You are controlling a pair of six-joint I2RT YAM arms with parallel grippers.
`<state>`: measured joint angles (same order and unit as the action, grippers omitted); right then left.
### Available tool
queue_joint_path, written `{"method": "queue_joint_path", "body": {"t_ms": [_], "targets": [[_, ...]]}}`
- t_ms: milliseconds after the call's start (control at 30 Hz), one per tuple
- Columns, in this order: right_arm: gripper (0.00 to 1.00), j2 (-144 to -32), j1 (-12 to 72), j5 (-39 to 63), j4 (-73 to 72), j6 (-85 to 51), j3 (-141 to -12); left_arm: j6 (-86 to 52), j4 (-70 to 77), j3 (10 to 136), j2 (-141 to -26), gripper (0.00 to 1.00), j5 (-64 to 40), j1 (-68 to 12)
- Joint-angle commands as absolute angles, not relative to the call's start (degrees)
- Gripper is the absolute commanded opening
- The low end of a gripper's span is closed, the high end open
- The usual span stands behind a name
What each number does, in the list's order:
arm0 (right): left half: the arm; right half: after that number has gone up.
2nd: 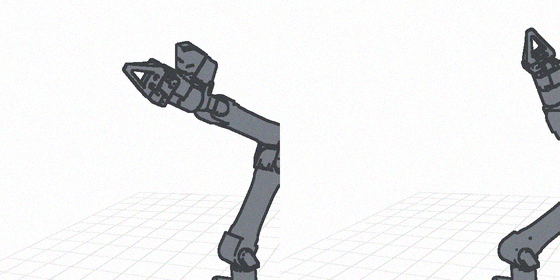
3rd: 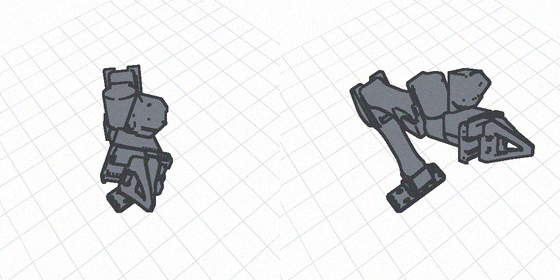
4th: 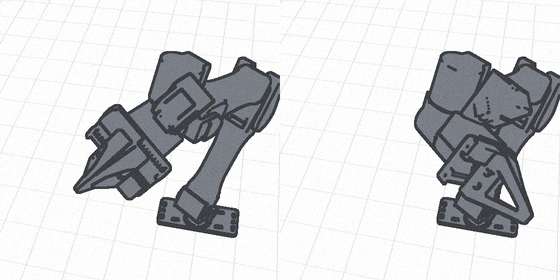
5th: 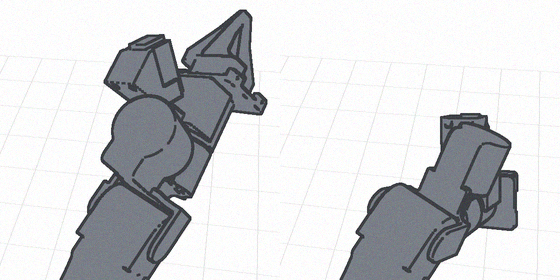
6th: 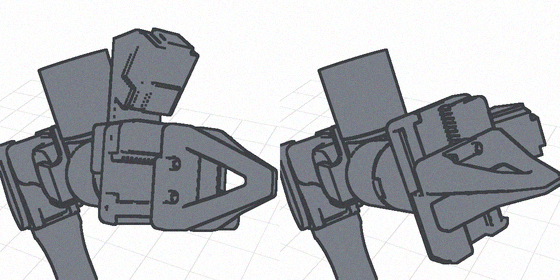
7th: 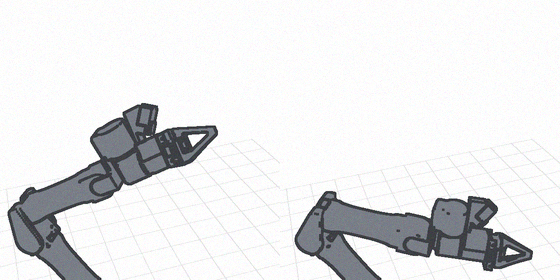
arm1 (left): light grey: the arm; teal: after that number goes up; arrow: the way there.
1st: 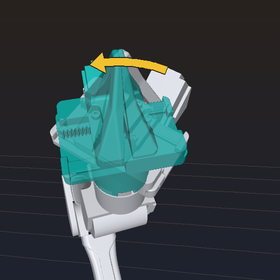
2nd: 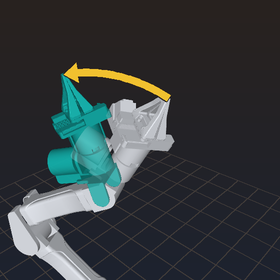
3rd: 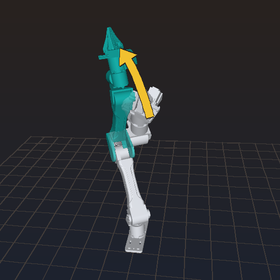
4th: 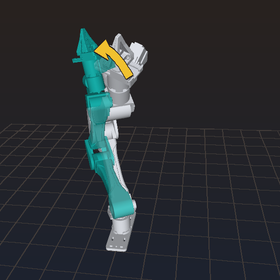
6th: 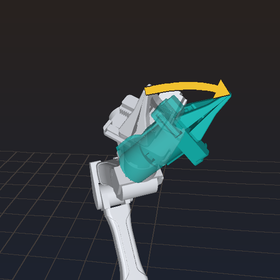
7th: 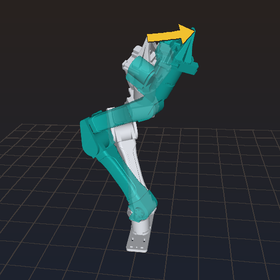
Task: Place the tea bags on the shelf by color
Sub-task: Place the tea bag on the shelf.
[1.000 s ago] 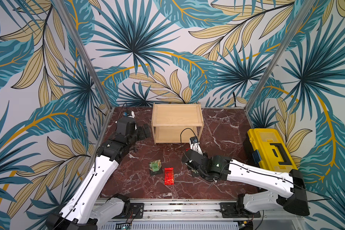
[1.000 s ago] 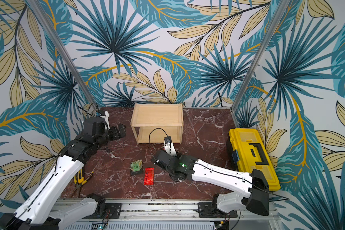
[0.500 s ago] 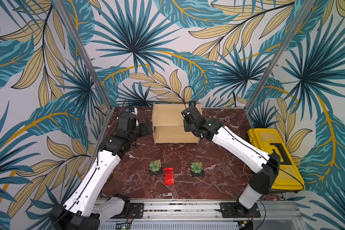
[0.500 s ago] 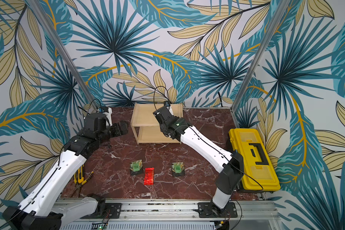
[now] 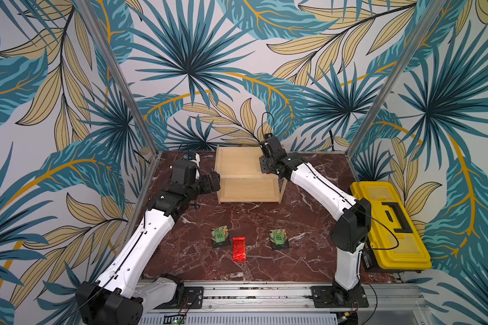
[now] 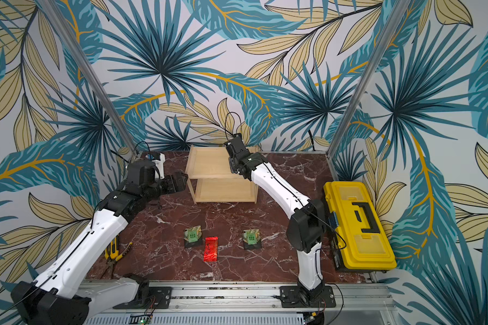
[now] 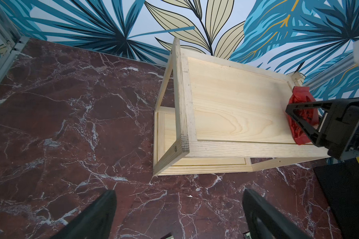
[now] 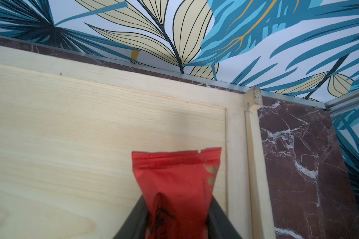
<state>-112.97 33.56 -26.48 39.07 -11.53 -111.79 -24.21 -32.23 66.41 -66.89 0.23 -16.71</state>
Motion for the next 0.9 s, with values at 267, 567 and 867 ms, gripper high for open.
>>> {"method": "queue_joint_path", "body": {"t_ms": [267,567,867], "targets": [[0.50,-112.4,33.5,-30.9,39.0,-13.7,-111.0,-22.5,-31.3,65.9,-68.0,1.00,0.2,-16.3],[0.55,-112.2,33.6,-32.2,39.0,-16.4,-111.7,-22.7,-30.9,65.5,-68.5,1.00,-0.8,-16.4],[0.61,-111.6,33.6,-32.2,40.1,-16.1,-113.9,-23.0,-30.8,64.8,-67.5,1.00,-0.4,-16.4]]}}
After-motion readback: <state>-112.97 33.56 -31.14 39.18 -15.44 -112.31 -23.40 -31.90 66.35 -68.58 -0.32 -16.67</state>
